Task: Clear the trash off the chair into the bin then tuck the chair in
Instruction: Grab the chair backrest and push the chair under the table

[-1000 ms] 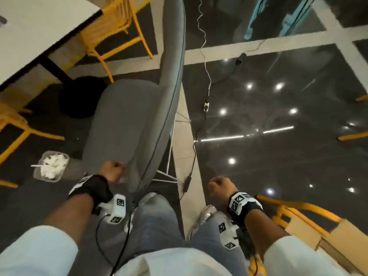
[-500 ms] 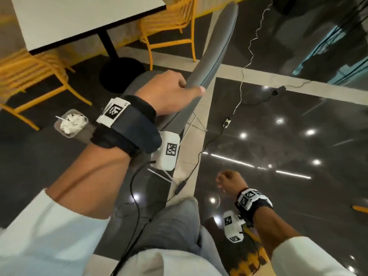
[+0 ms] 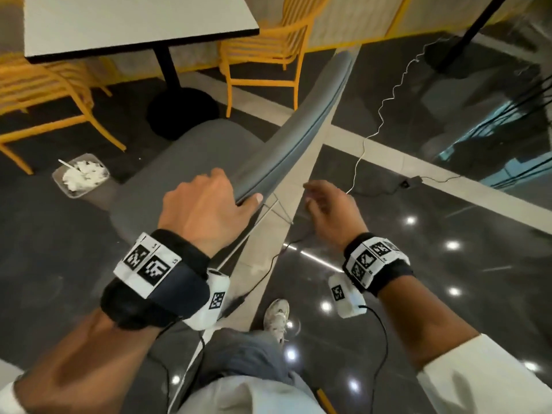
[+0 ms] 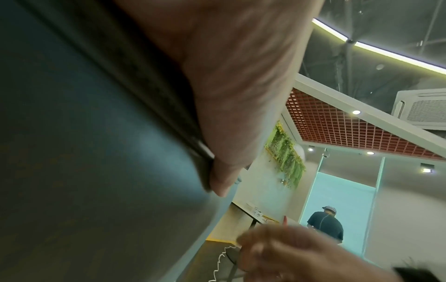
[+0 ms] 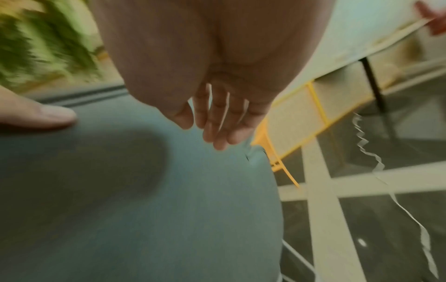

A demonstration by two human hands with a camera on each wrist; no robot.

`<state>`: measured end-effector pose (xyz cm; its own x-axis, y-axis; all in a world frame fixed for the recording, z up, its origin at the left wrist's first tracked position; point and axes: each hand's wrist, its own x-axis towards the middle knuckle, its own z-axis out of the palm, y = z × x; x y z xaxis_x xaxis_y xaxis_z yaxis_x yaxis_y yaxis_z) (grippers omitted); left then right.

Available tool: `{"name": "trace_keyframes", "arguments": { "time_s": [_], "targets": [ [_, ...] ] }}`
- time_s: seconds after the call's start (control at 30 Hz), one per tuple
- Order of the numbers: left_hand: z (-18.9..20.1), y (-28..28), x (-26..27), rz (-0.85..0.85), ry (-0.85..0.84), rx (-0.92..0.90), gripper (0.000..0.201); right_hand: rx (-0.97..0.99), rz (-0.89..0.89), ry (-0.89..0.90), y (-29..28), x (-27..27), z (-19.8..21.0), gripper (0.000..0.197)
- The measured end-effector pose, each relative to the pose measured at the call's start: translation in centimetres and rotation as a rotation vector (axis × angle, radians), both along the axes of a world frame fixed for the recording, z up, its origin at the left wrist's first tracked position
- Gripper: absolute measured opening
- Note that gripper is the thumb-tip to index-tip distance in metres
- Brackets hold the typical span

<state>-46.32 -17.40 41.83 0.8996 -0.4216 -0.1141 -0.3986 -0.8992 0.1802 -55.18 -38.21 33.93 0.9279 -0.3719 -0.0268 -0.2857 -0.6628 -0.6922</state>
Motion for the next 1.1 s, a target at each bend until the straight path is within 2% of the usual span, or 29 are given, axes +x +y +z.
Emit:
{"name": "trace_keyframes", "arguments": {
  "time_s": [0.1,0.27,0.43,0.57,0.7,0.9,1.1],
  "targets": [
    [0.2,-1.4,0.7,0.060,0.044,0.073,0.070,-0.172,0.117,-0.142,-3.2,3.1,3.0,0.036],
    [0.4,-1.9,1.0,0.123,0.117,0.081,0.073,-0.417,0.229,-0.349,-8.7,8.6,5.6,0.042],
    [0.8,-1.9,0.8,0.115,0.065,0.055,0.076,-0.559,0.423,-0.320,-11.9,15.0,7.7,0.037],
    [1.1,-2.3,0.9,0.202,0.104,0.039,0.087,-0.536,0.621,-0.284,-12.2,19.3,7.6,0.051],
    [1.5,-3.0,0.8,0.311,0.073,0.097,0.083,-0.619,0.610,-0.304,-12.4,19.8,6.0,0.066],
    [1.7,-4.7,1.0,0.527,0.031,0.156,0.078,-0.630,0.562,-0.382,-13.0,20.9,5.0,0.060],
    [0.8,-6.0,0.1,0.709,-0.060,0.141,0.055,-0.617,0.552,-0.388,-12.7,20.8,4.6,0.058]
  ]
}}
